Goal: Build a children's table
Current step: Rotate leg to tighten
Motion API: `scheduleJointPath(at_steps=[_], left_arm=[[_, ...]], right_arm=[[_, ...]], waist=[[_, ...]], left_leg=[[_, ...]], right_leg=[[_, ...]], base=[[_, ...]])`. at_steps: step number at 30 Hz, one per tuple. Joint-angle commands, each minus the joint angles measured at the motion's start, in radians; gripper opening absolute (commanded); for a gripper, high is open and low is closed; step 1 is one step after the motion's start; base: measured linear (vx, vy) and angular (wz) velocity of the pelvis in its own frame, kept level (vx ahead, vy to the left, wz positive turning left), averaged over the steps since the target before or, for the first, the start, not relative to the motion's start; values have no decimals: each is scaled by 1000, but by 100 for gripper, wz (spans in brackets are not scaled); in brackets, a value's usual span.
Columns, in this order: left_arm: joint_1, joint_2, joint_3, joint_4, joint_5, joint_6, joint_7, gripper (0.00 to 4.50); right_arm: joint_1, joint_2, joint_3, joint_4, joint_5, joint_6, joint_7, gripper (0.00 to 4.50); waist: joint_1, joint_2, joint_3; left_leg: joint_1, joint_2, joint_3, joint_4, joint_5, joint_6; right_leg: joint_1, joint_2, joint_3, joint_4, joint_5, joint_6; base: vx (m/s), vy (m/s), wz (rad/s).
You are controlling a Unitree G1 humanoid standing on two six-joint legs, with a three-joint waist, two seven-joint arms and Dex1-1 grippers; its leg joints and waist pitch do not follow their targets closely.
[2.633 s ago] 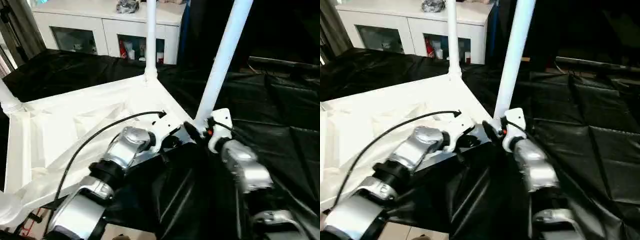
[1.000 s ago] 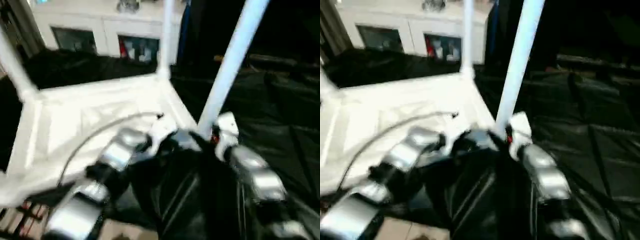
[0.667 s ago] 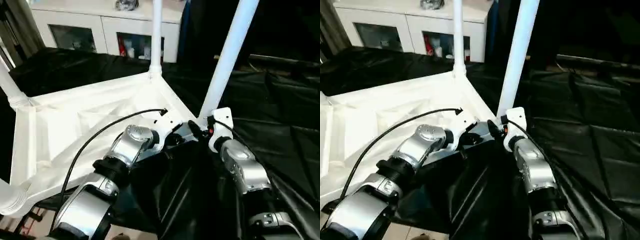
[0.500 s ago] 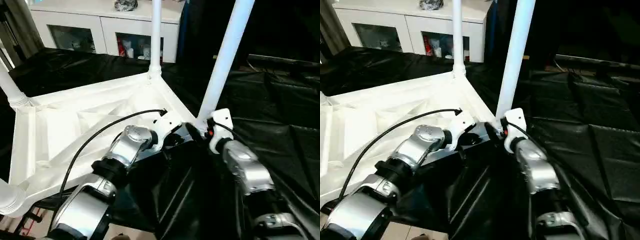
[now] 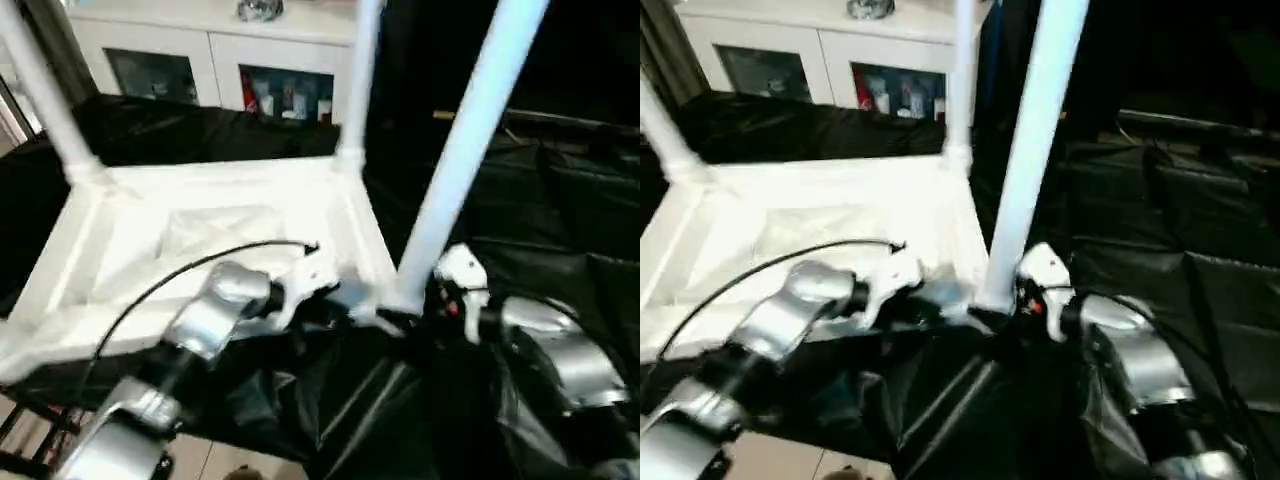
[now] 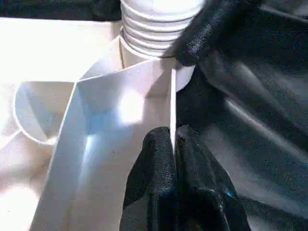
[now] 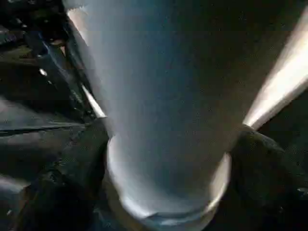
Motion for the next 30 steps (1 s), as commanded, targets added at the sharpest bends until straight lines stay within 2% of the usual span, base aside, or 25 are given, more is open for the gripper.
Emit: scheduleJointPath(at_steps=[1, 9, 10, 19, 24, 26, 27, 28, 30], left_arm=[[7, 2, -16, -70, -51, -33, -64, 0], [19, 45, -15, -104, -48, -22, -103, 0], [17, 48, -15, -105, -47, -20, -101, 0], [16, 37, -5, -102, -46, -6, -85, 0], [-7, -6, 27, -55, -43, 24, 0, 0], [-40, -48, 53, -1, -37, 44, 79, 0], [-59, -71, 63, 31, -31, 47, 120, 0], [-86, -101, 75, 72, -22, 57, 181, 0], [-136, -161, 92, 147, -3, 73, 296, 0]], right_arm=[[3, -29, 14, -48, 31, 21, 55, 390], [5, -58, 46, -53, 23, 25, 107, 375], [4, -53, 47, -49, 20, 25, 111, 347], [16, -27, 49, -52, 27, 35, 77, 277], [16, 37, 23, -23, 4, 45, -52, 274], [-1, 98, -5, 27, -18, 55, -182, 273], [-14, 137, -25, 54, -20, 64, -254, 273], [-31, 185, -47, 86, -20, 76, -339, 273], [-65, 271, -73, 148, -27, 77, -481, 272]], waist=[[-2, -16, -57], [-2, -16, -57], [-2, -16, -57], [-4, -15, -59], [-10, -15, -56], [-13, -17, -57], [-16, -16, -57], [-20, -12, -58], [-23, -13, -59]], left_leg=[[-4, 29, -3, -60, -171, 70], [-4, 27, -2, -58, -156, 68], [-4, 26, -2, -58, -159, 66], [-5, 25, -2, -56, -150, 65], [-7, 21, -3, -59, -162, 46], [-6, 20, -3, -59, -166, 36], [-5, 17, -2, -59, -165, 32], [-9, 18, -5, -60, -161, 21], [-2, 16, -3, -59, -163, 11]], right_leg=[[58, -62, 53, -78, -224, -169], [57, -59, 52, -74, -199, -178], [57, -60, 52, -74, -201, -178], [59, -59, 52, -72, -183, -185], [60, -58, 49, -78, -234, -166], [59, -59, 50, -82, -261, -153], [55, -58, 50, -83, -278, -147], [57, -59, 49, -81, -278, -144], [53, -58, 50, -84, -274, -146]], base=[[0, 0, 0], [0, 0, 0], [0, 0, 0], [0, 0, 0], [0, 0, 0], [0, 0, 0], [0, 0, 0], [0, 0, 0], [0, 0, 0]])
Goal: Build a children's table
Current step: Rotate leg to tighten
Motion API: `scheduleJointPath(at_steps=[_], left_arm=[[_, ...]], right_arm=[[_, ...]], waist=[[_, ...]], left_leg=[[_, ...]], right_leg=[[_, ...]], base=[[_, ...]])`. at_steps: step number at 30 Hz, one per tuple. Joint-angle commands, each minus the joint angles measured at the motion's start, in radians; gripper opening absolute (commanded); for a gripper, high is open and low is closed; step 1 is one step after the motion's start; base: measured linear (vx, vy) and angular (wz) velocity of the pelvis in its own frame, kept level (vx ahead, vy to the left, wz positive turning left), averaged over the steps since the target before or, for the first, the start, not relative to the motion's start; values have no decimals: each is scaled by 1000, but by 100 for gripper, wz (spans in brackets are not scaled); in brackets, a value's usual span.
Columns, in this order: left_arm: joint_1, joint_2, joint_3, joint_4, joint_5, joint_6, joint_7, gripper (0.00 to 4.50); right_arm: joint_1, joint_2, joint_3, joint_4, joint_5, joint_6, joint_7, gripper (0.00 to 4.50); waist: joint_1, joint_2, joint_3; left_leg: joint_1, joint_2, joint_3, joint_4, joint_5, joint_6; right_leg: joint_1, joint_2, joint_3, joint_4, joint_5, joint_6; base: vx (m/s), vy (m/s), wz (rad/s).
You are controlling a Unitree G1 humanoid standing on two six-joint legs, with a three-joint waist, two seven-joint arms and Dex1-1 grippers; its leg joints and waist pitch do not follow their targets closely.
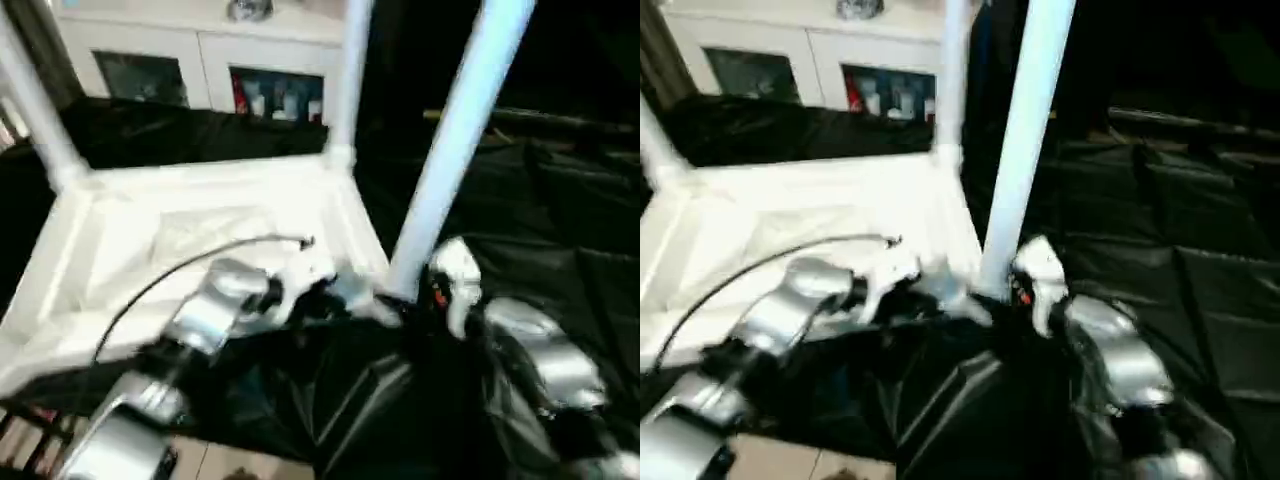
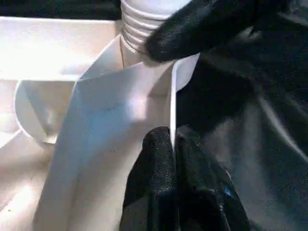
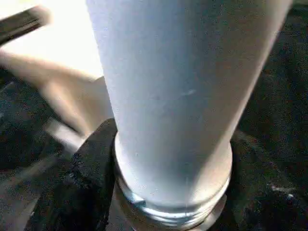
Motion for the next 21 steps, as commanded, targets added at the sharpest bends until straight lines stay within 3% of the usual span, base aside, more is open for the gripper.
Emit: scheduleJointPath(at_steps=[1, 3, 6, 7, 10, 11, 13, 15, 21], left_arm=[[-48, -66, 40, 11, -33, -5, 91, 0], [-91, -125, 52, 80, -25, -3, 187, 0], [-110, -154, 49, 116, -16, -24, 223, 0], [-115, -161, 42, 128, -8, -35, 230, 0], [-120, -178, 38, 150, -2, -55, 222, 0], [-118, -178, 36, 150, -2, -63, 211, 0], [-108, -164, 27, 139, -3, -81, 174, 0], [-105, -154, 22, 136, -2, -88, 160, 0], [-68, -79, 5, 53, -16, -98, 43, 0]], right_arm=[[-13, 49, 17, 52, -6, 21, -93, 272], [-50, 126, 8, 107, -23, 6, -207, 272], [-72, 164, 21, 134, -42, -15, -242, 272], [-78, 178, 27, 138, -43, -20, -238, 272], [-94, 209, 3, 150, -15, -19, -225, 342], [-99, 208, 5, 152, -12, -22, -215, 342], [-102, 185, 21, 150, -30, -38, -191, 363], [-102, 168, 29, 148, -40, -50, -178, 379], [-37, 17, 42, 22, 2, -40, 69, 379]], waist=[[3, -8, -64], [4, -6, -66], [2, -7, -68], [4, -4, -68], [7, -4, -63], [8, -4, -63], [10, -5, -62], [10, -5, -63], [17, -9, -66]], left_leg=[[-1, 17, -4, -61, -160, 9], [-2, 17, -4, -58, -137, 18], [-8, 14, -2, -54, -93, 35], [-7, 14, -2, -55, -101, 41], [-5, 15, -1, -58, -143, 48], [-3, 17, -2, -60, -151, 45], [-2, 19, -4, -63, -177, 35], [-3, 20, -5, -63, -171, 32], [-9, 19, -2, -53, -114, 79]], right_leg=[[56, -60, 50, -83, -253, -154], [56, -58, 52, -76, -179, -170], [62, -55, 51, -65, -75, -193], [63, -57, 50, -67, -85, -192], [62, -60, 50, -78, -160, -180], [62, -60, 50, -79, -177, -175], [61, -62, 50, -85, -227, -157], [60, -62, 51, -83, -215, -156], [68, -59, 51, -67, -78, -189]], base=[[0, 0, 0], [0, 0, 0], [0, 0, 0], [0, 0, 0], [0, 0, 0], [0, 0, 0], [0, 0, 0], [0, 0, 0], [0, 0, 0]])
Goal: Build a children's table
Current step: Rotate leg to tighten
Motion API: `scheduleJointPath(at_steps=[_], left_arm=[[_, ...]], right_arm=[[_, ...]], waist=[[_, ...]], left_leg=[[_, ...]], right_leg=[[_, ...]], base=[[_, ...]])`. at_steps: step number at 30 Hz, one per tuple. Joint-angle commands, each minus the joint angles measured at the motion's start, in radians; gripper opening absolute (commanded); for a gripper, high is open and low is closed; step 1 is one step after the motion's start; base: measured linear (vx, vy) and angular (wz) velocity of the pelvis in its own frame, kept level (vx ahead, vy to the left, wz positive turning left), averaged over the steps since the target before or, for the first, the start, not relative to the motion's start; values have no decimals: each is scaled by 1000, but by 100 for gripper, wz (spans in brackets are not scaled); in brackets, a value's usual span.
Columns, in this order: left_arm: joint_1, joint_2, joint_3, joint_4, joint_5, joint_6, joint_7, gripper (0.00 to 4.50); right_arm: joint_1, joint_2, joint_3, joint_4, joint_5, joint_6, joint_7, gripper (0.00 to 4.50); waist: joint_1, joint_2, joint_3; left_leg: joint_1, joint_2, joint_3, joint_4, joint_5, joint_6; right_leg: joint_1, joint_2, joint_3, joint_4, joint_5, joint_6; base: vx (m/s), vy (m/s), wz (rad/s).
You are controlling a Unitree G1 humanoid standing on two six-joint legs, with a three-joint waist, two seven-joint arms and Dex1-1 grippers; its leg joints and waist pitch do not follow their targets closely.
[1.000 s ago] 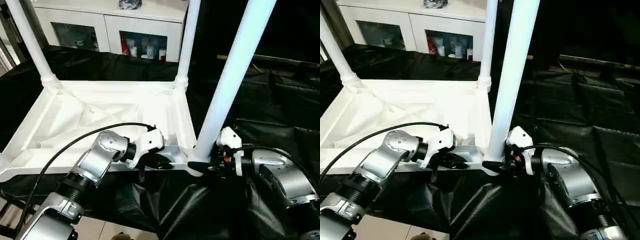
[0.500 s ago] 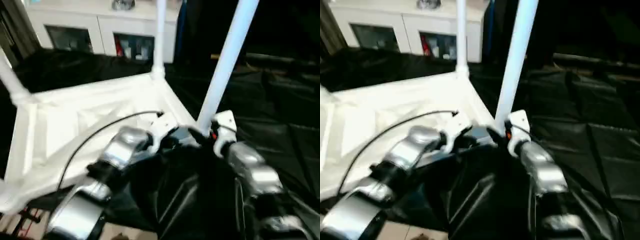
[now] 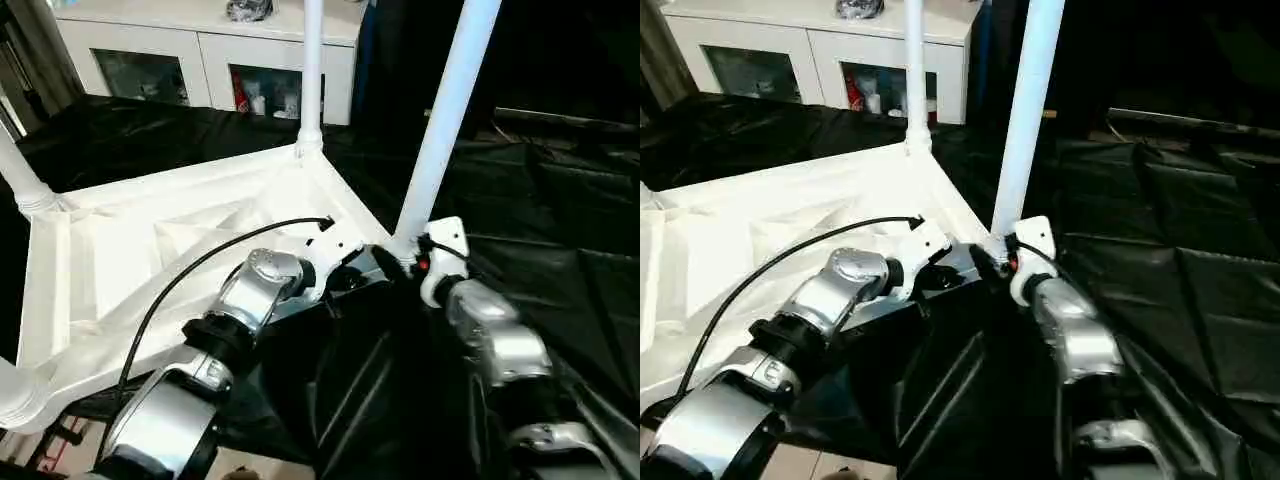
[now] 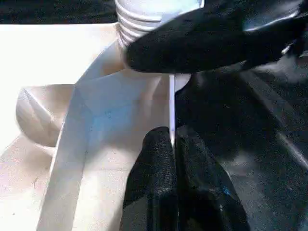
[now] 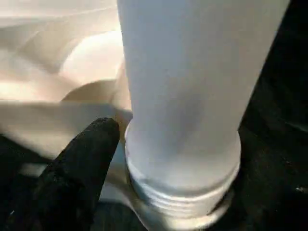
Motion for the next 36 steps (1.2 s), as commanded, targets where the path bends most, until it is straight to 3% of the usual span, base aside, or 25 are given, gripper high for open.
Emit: scheduleJointPath(at_steps=[1, 2, 6, 7, 10, 14, 16, 21, 31, 36], left_arm=[[10, 1, -12, -76, -49, -60, -74, 0], [29, 27, -18, -108, -58, -51, -124, 0], [63, 80, -41, -167, -64, -77, -211, 0], [68, 87, -42, -179, -71, -76, -230, 0], [103, 126, -55, -255, -107, -68, -332, 0], [130, 177, -70, -315, -118, -45, -403, 0], [131, 186, -69, -319, -115, -45, -407, 0], [139, 201, -66, -340, -119, -33, -426, 0], [146, 205, -68, -350, -119, -27, -421, 0], [138, 174, -56, -322, -112, -4, -357, 0]], right_arm=[[28, -26, 76, -82, 39, 11, 169, 379], [53, -83, 84, -127, 57, 12, 249, 379], [80, -170, 87, -180, 85, 7, 374, 379], [79, -181, 87, -183, 90, 13, 389, 379], [88, -230, 97, -214, 106, 27, 471, 379], [98, -289, 127, -243, 110, 45, 563, 379], [93, -291, 126, -240, 113, 48, 571, 379], [87, -293, 140, -234, 113, 49, 588, 379], [96, -275, 149, -242, 118, 62, 582, 287], [117, -230, 136, -219, 98, 55, 476, 280]], waist=[[6, -13, -64], [6, -8, -64], [7, -7, -59], [7, -2, -60], [6, -3, -60], [10, 1, -62], [15, -1, -60], [18, -3, -60], [19, -3, -61], [18, -3, -61]], left_leg=[[-6, 21, -2, -51, -112, 91], [-5, 20, -2, -51, -115, 93], [-5, 24, -3, -55, -155, 84], [-4, 24, -3, -55, -159, 82], [-4, 25, -4, -56, -158, 75], [0, 30, -1, -51, -139, 91], [-1, 29, -1, -52, -154, 86], [-1, 28, -3, -55, -174, 61], [-2, 26, -3, -53, -156, 63], [-3, 25, -4, -54, -153, 54]], right_leg=[[70, -60, 52, -65, -76, -189], [68, -60, 52, -66, -82, -192], [67, -62, 51, -78, -186, -179], [66, -62, 51, -78, -193, -179], [64, -60, 50, -76, -191, -188], [59, -57, 51, -67, -122, -216], [59, -58, 50, -68, -139, -221], [61, -61, 51, -72, -199, -196], [60, -59, 50, -69, -177, -193], [59, -59, 50, -71, -188, -184]], base=[[0, 0, 0], [0, 0, 0], [0, 0, 0], [0, 0, 0], [0, 0, 0], [0, 0, 0], [0, 0, 0], [0, 0, 0], [0, 0, 0], [0, 0, 0]])
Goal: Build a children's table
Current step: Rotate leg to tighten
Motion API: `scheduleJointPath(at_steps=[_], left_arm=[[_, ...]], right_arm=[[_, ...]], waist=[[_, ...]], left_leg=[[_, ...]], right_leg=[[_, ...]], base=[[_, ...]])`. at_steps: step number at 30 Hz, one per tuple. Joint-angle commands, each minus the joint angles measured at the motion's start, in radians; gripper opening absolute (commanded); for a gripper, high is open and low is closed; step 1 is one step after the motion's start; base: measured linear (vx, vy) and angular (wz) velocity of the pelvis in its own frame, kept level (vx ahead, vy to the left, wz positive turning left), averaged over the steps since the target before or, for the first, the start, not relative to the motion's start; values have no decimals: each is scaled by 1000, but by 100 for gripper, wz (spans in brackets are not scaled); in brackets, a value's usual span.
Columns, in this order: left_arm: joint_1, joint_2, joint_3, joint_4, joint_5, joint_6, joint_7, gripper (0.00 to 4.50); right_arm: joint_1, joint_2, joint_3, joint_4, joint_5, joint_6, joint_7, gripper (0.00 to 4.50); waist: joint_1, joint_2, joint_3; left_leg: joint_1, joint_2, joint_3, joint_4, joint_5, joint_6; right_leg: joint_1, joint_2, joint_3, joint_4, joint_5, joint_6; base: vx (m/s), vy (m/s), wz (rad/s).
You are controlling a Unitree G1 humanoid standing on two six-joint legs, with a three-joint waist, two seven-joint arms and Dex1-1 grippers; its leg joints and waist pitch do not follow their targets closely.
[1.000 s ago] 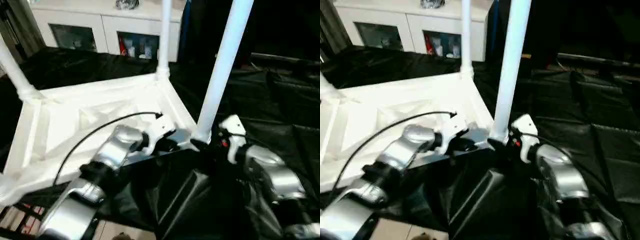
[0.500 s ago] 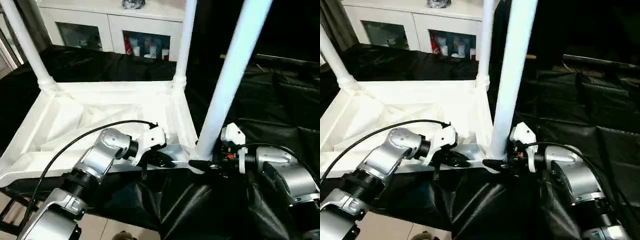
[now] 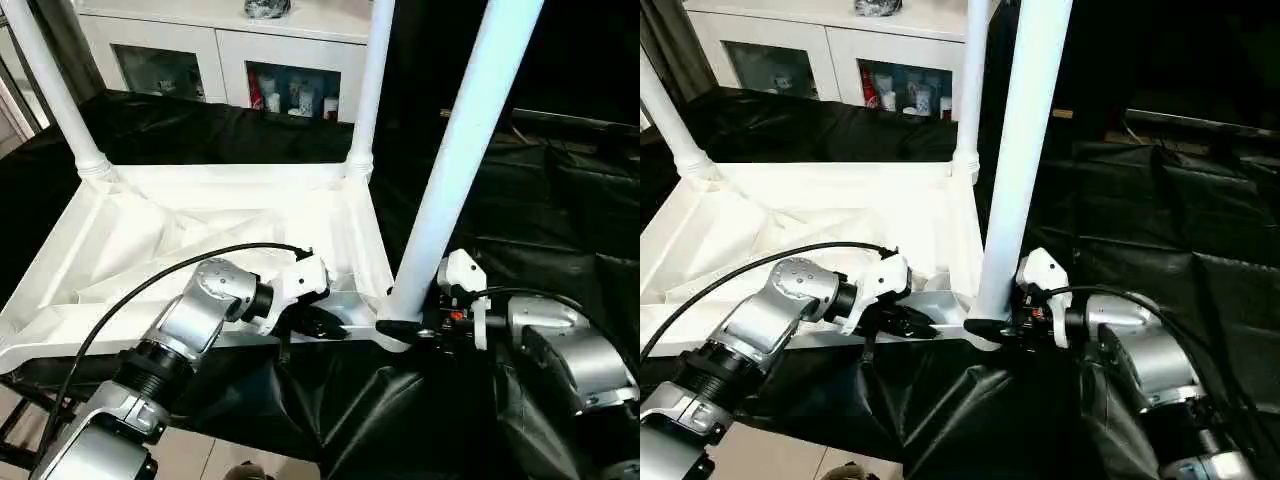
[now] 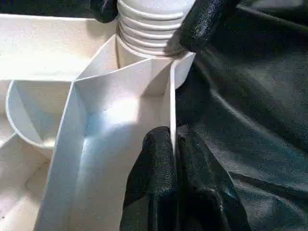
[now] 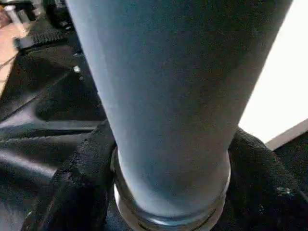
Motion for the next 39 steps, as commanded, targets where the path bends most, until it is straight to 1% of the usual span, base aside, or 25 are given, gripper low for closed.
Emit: scheduleJointPath(at_steps=[1, 2, 3, 4, 5, 6, 7, 8, 9, 10, 12, 14, 15, 16, 17, 18, 20, 21, 22, 26, 27, 30, 31, 35, 39], left_arm=[[-30, -38, 12, -21, -24, -2, 28, 0], [-57, -87, 29, 43, -2, 4, 128, 0], [-70, -106, 35, 70, 9, 3, 169, 0], [-89, -136, 44, 108, 19, 3, 225, 0], [-101, -153, 49, 130, 25, 3, 258, 0], [-105, -160, 50, 139, 27, 3, 269, 0], [-146, -214, 62, 205, 37, 3, 354, 0], [-166, -239, 67, 237, 41, 3, 394, 0], [-185, -262, 73, 267, 43, 3, 434, 0], [-202, -280, 78, 291, 45, 3, 466, 0], [-222, -301, 84, 322, 46, -4, 500, 0], [-241, -318, 89, 352, 50, -13, 531, 0], [-257, -330, 87, 383, 67, -32, 550, 0], [-264, -334, 83, 399, 76, -51, 547, 0], [-264, -334, 83, 399, 76, -51, 547, 0], [-268, -336, 80, 409, 81, -64, 543, 0], [-257, -329, 74, 400, 75, -73, 507, 0], [-250, -321, 70, 391, 71, -76, 485, 0], [-239, -308, 64, 379, 67, -85, 458, 0], [-228, -285, 66, 359, 63, -99, 426, 0], [-224, -278, 68, 352, 60, -98, 416, 0], [-214, -257, 74, 336, 53, -103, 379, 0], [-202, -238, 75, 313, 49, -103, 348, 0], [-171, -200, 70, 257, 33, -106, 280, 0], [-130, -160, 56, 182, 5, -115, 186, 0]], right_arm=[[6, 27, 3, 10, -12, -1, -54, 279], [-7, 92, -21, 71, -61, -4, -221, 279], [-15, 121, -32, 98, -79, 1, -294, 279], [-27, 161, -53, 130, -89, 15, -382, 279], [-35, 187, -66, 148, -93, 26, -434, 278], [-38, 196, -70, 155, -92, 30, -451, 278], [-64, 270, -100, 202, -92, 48, -580, 278], [-78, 306, -113, 223, -93, 53, -642, 277], [-89, 337, -119, 240, -92, 55, -683, 277], [-98, 360, -121, 251, -91, 53, -710, 277], [-111, 387, -120, 268, -98, 46, -748, 277], [-126, 411, -115, 289, -109, 33, -777, 277], [-145, 440, -105, 307, -122, 4, -783, 277], [-153, 458, -111, 312, -112, -4, -775, 333], [-153, 458, -111, 312, -112, -4, -775, 333], [-158, 469, -117, 314, -104, -7, -770, 350], [-166, 460, -111, 316, -112, -19, -760, 376], [-169, 447, -107, 316, -118, -26, -751, 376], [-171, 426, -105, 311, -121, -32, -735, 376], [-169, 391, -114, 292, -112, -29, -691, 416], [-167, 376, -116, 282, -107, -27, -672, 422], [-160, 335, -119, 254, -100, -13, -615, 444], [-151, 294, -112, 234, -105, 1, -571, 444], [-122, 210, -83, 173, -105, 21, -466, 444], [-88, 134, -60, 108, -83, 15, -337, 444]], waist=[[-4, -11, -65], [-5, -11, -65], [-11, -11, -60], [-13, -9, -61], [-19, -12, -60], [-21, -10, -62], [-23, -4, -63], [-26, -5, -63], [-27, -7, -63], [-24, -8, -66], [-25, -5, -65], [-24, -5, -68], [-23, -2, -67], [-23, -4, -66], [-23, -3, -66], [-22, -2, -64], [-23, -6, -62], [-23, -8, -62], [-23, -8, -63], [-23, -9, -63], [-23, -12, -65], [-22, -12, -66], [-20, -13, -69], [-19, -11, -69], [-15, -13, -65]], left_leg=[[-2, 22, -2, -62, -161, 49], [-2, 23, -3, -62, -159, 44], [-1, 18, -1, -64, -174, 32], [2, 17, -4, -66, -195, 14], [-1, 17, -4, -67, -196, 9], [1, 17, -6, -68, -207, 0], [2, 18, -7, -68, -203, 0], [4, 16, -3, -67, -206, 2], [5, 14, -4, -67, -208, -4], [3, 15, -6, -67, -201, -7], [3, 16, -5, -67, -196, 3], [2, 14, -4, -65, -176, 7], [2, 14, -3, -64, -179, 13], [0, 12, -4, -66, -185, 14], [2, 11, -3, -66, -191, 17], [2, 14, -4, -67, -197, 19], [2, 16, -5, -70, -221, 18], [2, 16, -6, -71, -223, 19], [3, 17, -5, -71, -220, 19], [0, 17, -5, -70, -203, 26], [-2, 17, -4, -69, -191, 32], [-4, 17, -3, -65, -161, 46], [-6, 18, -3, -62, -125, 57], [-5, 20, 0, -57, -107, 79], [-4, 22, 0, -60, -144, 78]], right_leg=[[60, -59, 51, -74, -206, -178], [59, -60, 51, -75, -213, -174], [55, -57, 49, -83, -261, -162], [57, -62, 48, -87, -320, -145], [58, -61, 48, -90, -333, -136], [57, -61, 48, -91, -346, -127], [55, -61, 50, -90, -330, -126], [51, -58, 51, -94, -323, -127], [51, -59, 53, -90, -310, -134], [58, -59, 51, -86, -284, -137], [56, -58, 54, -85, -245, -145], [59, -59, 54, -80, -205, -152], [58, -59, 53, -82, -200, -154], [61, -59, 52, -84, -219, -149], [59, -59, 52, -87, -232, -145], [59, -61, 52, -88, -242, -143], [59, -62, 52, -92, -285, -133], [59, -62, 52, -92, -293, -131], [58, -63, 53, -91, -288, -132], [61, -62, 53, -87, -249, -144], [63, -62, 54, -84, -232, -148], [65, -61, 54, -80, -198, -157], [67, -60, 54, -73, -145, -171], [63, -59, 54, -66, -82, -204], [64, -62, 55, -73, -143, -193]], base=[[0, 0, 0], [0, 0, 0], [0, 0, 0], [0, 0, 0], [0, 0, 0], [0, 0, 0], [0, 0, 0], [0, 0, 0], [0, 0, 0], [0, 0, 0], [0, 0, 0], [0, 0, 0], [0, 0, 0], [0, 0, 0], [0, 0, 0], [0, 0, 0], [0, 0, 0], [0, 0, 0], [0, 0, 0], [0, 0, 0], [0, 0, 0], [0, 0, 0], [0, 0, 0], [0, 0, 0], [0, 0, 0]])
